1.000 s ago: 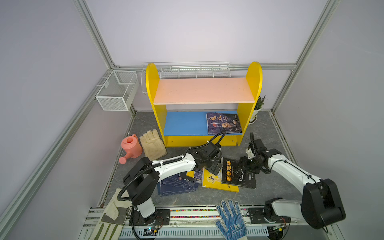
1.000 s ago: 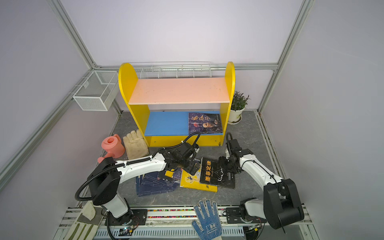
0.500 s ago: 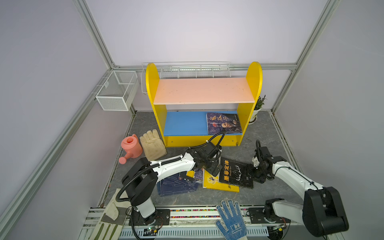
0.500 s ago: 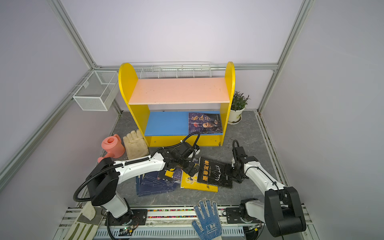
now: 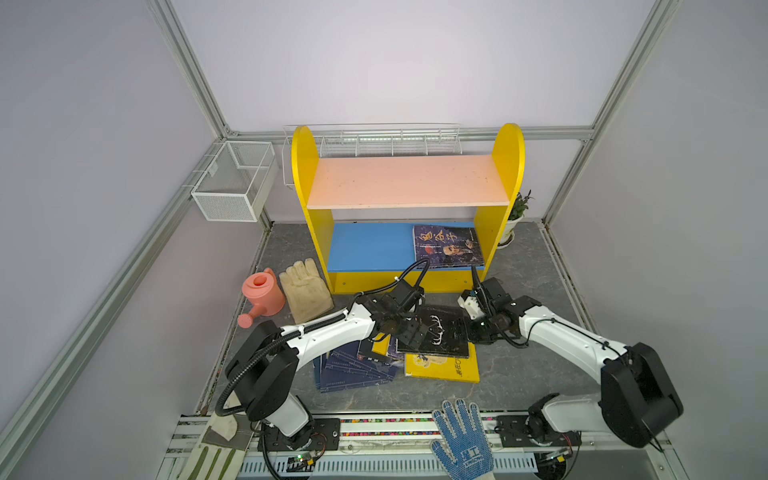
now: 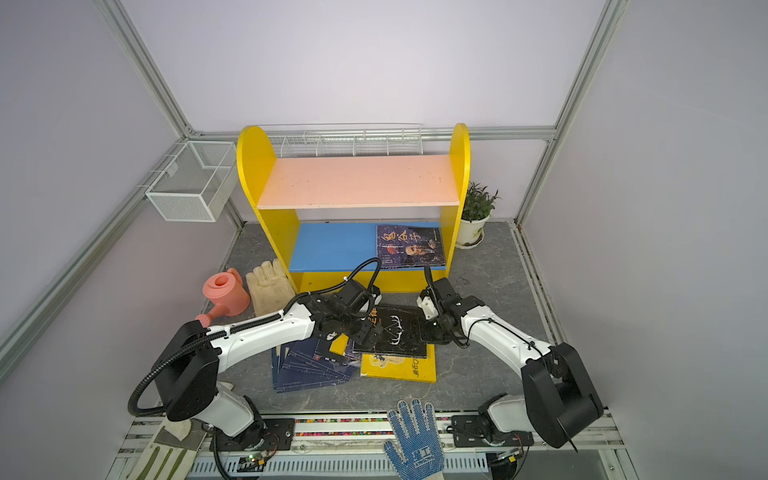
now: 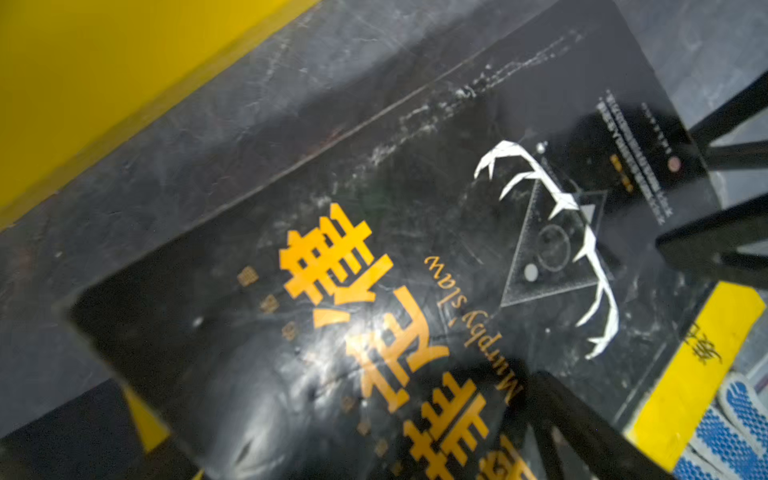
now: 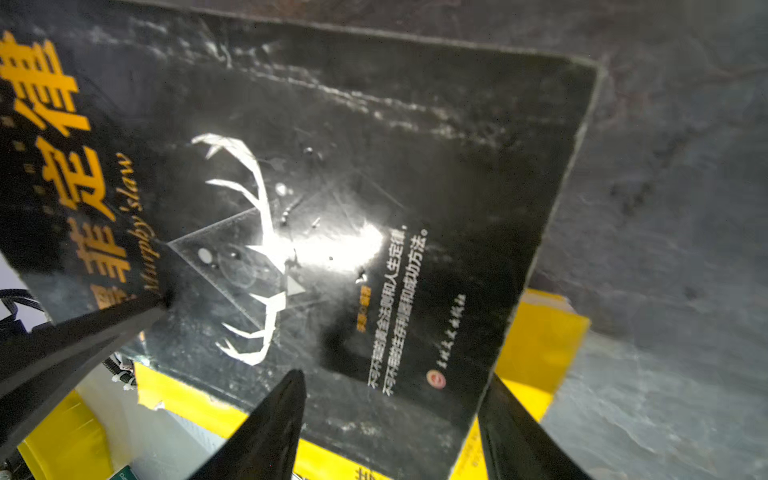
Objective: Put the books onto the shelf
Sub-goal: 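Lift the black book with the left gripper while the right gripper releases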
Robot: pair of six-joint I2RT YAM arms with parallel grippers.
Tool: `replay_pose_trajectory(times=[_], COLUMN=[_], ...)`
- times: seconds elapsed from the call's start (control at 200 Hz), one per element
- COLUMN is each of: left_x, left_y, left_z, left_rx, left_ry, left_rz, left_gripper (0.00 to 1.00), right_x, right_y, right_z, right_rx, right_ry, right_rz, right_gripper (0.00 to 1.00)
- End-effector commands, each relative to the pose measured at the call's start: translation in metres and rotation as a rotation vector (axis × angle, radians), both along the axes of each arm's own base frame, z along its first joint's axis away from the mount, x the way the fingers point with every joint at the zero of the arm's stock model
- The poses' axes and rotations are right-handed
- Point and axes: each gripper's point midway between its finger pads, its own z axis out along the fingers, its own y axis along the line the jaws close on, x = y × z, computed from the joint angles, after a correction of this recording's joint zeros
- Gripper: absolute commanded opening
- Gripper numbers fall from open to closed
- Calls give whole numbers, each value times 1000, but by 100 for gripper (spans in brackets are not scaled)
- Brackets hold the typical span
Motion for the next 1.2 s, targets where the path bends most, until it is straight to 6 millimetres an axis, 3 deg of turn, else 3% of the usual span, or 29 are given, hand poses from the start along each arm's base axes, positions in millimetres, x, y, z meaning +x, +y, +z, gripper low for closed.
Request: replay_pose_trajectory(times=[0.0, 0.025, 0.245, 0.485, 0.635, 0.905, 1.03, 1.195], left_x=[0, -1, -9, -16, -19, -26, -22, -9], left_y=[37, 39, 53, 87, 70, 58, 56, 59], left_z=[-16, -16, -16, -31, -23, -36, -32, -19], left_rx=[85, 75, 32, -59, -159, -187, -197, -210], left_ry=[17, 18, 26, 137, 171, 246, 226, 142], left_rz=[128, 144, 225, 382, 337, 309, 303, 324], left_gripper=[99, 99, 97, 99, 90, 79, 65, 35], right_x=[0, 7, 15, 19, 18, 18, 18, 17], right_y=[37, 43, 48, 48, 47, 50, 51, 52], right_z=[10, 17, 10, 5, 4, 7, 6, 7], right_rx=[98, 105, 72, 48, 41, 55, 61, 68], right_ry=[-37, -60, -82, -85, -80, -90, -89, -94], right_rz=[150, 156, 174, 189, 197, 212, 217, 223], right_gripper=[67, 67, 67, 66, 67, 67, 67, 67])
